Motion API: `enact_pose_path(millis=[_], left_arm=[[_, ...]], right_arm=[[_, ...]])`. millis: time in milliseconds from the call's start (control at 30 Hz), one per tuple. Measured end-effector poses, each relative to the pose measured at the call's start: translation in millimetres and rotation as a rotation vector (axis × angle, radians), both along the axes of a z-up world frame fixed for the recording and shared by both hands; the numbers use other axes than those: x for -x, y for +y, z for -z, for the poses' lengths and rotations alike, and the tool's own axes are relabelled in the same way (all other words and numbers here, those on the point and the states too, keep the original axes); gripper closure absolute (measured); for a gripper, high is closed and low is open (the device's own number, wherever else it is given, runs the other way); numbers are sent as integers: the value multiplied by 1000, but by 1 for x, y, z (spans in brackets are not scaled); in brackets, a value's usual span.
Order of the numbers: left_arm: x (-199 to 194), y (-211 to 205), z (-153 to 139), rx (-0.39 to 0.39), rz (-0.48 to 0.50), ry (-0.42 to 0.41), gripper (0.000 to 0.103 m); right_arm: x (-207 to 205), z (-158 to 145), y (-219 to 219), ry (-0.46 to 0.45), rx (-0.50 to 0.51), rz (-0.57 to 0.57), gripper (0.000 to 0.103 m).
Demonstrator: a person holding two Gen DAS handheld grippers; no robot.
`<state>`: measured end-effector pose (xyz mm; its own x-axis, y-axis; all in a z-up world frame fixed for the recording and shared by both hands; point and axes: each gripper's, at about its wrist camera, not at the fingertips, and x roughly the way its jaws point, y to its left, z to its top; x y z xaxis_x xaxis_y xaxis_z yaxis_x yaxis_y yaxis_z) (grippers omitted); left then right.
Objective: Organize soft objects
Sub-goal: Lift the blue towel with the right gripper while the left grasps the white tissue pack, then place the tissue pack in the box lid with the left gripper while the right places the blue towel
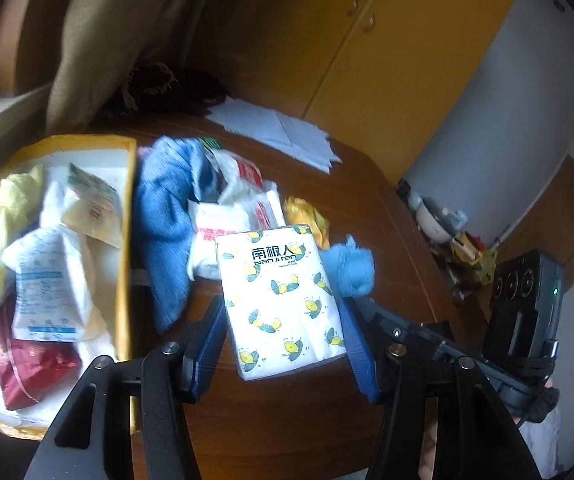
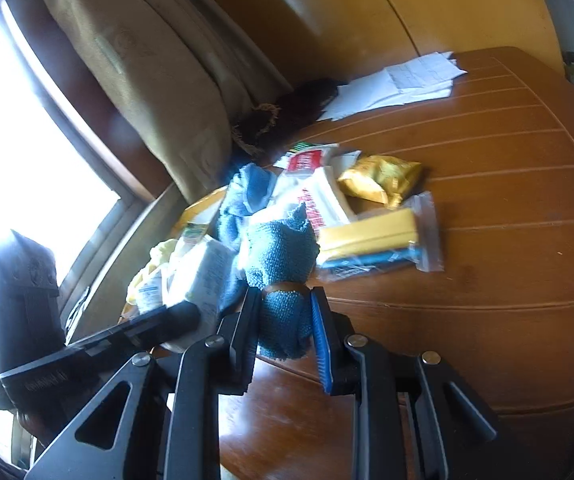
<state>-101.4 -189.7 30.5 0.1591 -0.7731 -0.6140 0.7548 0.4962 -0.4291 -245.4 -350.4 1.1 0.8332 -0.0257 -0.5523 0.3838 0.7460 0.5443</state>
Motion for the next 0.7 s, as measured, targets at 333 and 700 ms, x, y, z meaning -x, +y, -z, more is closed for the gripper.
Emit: enact_pose_path(millis=[333,700], left_arm=[[-64,88,-26,39,-294,-46,44],[-116,144,1,-58,-476,3,44]], right_arm=[[-70,-19,48,-32,58,-180,79],[-160,-7,79,58,57,-283,79]])
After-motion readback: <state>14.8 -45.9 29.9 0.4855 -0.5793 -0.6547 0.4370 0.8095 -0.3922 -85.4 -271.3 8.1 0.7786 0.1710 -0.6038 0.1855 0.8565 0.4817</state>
